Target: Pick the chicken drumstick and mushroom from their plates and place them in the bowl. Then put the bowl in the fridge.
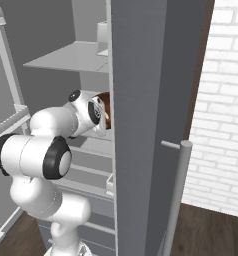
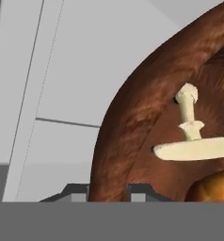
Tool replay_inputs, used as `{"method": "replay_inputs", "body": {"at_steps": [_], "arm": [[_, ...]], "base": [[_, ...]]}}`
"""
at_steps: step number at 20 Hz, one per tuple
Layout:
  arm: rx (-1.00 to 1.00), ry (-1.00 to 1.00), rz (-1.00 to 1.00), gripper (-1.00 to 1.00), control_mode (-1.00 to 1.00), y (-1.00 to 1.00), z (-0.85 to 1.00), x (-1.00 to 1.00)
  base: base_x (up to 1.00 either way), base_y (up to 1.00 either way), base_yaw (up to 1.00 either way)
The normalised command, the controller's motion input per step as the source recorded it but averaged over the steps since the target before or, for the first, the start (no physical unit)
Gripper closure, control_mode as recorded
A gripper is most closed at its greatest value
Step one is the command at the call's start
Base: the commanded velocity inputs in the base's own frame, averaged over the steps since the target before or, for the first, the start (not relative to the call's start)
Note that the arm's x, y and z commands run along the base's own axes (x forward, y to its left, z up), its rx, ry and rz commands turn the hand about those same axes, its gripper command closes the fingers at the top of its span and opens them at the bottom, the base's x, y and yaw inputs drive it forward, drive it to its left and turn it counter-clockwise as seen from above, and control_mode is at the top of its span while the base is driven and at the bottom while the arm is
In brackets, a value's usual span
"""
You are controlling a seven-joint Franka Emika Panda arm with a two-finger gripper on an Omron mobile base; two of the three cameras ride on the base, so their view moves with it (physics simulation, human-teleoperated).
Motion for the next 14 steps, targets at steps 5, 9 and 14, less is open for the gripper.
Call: {"method": "replay_inputs", "body": {"at_steps": [5, 9, 14], "arm": [[0.00, 0.00, 0.00, -1.00, -1.00, -0.06, 0.00, 0.00], [0.00, 0.00, 0.03, -1.00, -1.00, -0.02, 0.02, 0.00], [0.00, -0.03, 0.07, -1.00, -1.00, 0.00, 0.23, -0.23]], "base": [[0.00, 0.00, 0.00], [0.00, 0.00, 0.00], [0.00, 0.00, 0.00]]}}
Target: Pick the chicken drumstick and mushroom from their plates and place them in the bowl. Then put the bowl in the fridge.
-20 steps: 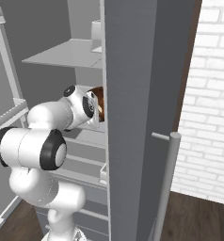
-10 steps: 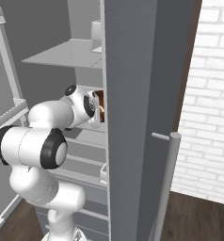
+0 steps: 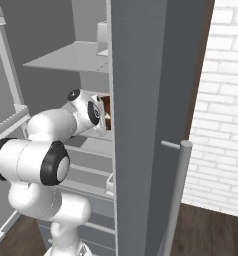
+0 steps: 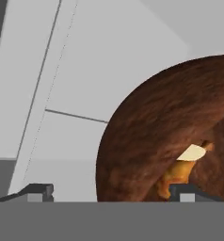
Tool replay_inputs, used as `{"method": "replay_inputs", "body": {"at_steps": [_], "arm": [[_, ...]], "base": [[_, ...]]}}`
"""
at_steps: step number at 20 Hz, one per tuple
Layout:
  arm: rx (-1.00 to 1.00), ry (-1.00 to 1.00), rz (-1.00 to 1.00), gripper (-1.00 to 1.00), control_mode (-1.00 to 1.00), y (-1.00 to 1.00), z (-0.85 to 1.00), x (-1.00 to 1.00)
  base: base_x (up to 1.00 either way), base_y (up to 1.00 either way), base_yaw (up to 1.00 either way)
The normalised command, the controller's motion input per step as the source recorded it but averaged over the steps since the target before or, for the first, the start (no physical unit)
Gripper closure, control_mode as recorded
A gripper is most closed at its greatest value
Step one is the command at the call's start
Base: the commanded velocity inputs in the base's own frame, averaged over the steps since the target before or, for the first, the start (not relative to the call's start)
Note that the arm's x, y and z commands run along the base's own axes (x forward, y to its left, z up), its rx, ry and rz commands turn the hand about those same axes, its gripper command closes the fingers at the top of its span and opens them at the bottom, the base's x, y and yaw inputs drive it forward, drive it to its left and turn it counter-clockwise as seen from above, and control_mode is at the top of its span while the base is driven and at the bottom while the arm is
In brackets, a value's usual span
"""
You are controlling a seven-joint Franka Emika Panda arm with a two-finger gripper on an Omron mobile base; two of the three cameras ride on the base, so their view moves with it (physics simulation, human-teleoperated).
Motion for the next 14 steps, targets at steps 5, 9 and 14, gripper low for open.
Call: {"method": "replay_inputs", "body": {"at_steps": [5, 9, 14], "arm": [[0.00, -0.01, 0.05, -1.00, -1.00, 0.00, 0.34, -0.74], [0.00, 0.00, 0.01, -1.00, -1.00, 0.00, 0.53, -0.89], [0.02, 0.00, 0.00, -1.00, -1.00, 0.02, 0.58, -0.98]], "base": [[0.00, 0.00, 0.00], [0.00, 0.00, 0.00], [0.00, 0.00, 0.00]]}}
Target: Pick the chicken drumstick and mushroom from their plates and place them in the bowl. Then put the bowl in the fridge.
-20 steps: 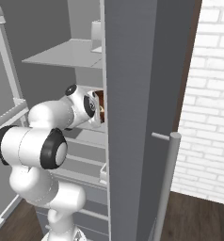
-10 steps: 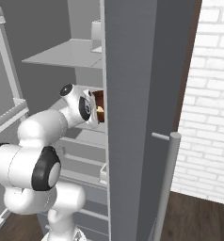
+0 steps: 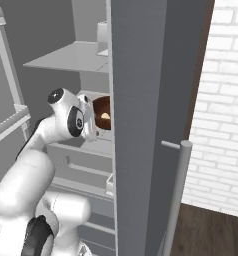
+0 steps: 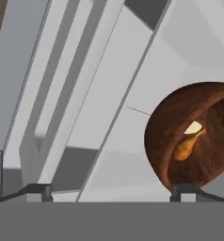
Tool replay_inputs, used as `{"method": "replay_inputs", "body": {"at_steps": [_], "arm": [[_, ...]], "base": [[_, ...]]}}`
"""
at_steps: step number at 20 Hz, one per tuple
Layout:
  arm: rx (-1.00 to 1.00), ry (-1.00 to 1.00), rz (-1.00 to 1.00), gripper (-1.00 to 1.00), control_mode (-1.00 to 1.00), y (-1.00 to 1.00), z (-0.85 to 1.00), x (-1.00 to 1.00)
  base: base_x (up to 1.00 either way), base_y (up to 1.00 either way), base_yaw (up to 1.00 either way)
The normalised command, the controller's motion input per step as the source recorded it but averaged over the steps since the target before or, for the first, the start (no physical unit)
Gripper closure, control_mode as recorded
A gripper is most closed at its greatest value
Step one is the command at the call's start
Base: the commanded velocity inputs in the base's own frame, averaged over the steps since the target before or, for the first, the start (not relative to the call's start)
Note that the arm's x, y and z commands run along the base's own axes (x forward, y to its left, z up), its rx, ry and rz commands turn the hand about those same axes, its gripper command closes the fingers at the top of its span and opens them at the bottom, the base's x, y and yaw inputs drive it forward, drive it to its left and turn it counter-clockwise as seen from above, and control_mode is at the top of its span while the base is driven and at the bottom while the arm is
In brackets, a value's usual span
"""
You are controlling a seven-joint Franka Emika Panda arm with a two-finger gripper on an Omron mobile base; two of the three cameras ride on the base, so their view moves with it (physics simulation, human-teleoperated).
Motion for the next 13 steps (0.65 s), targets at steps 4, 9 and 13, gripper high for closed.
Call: {"method": "replay_inputs", "body": {"at_steps": [4, 9, 13], "arm": [[0.02, 0.00, 0.00, -1.00, -1.00, 0.11, 0.28, -1.00], [0.02, -0.03, -0.03, -1.00, -1.00, 0.03, 0.00, -1.00], [0.04, -0.04, -0.05, -1.00, -1.00, 0.01, 0.00, -1.00]], "base": [[0.00, 0.00, 0.00], [0.00, 0.00, 0.00], [0.00, 0.00, 0.00]]}}
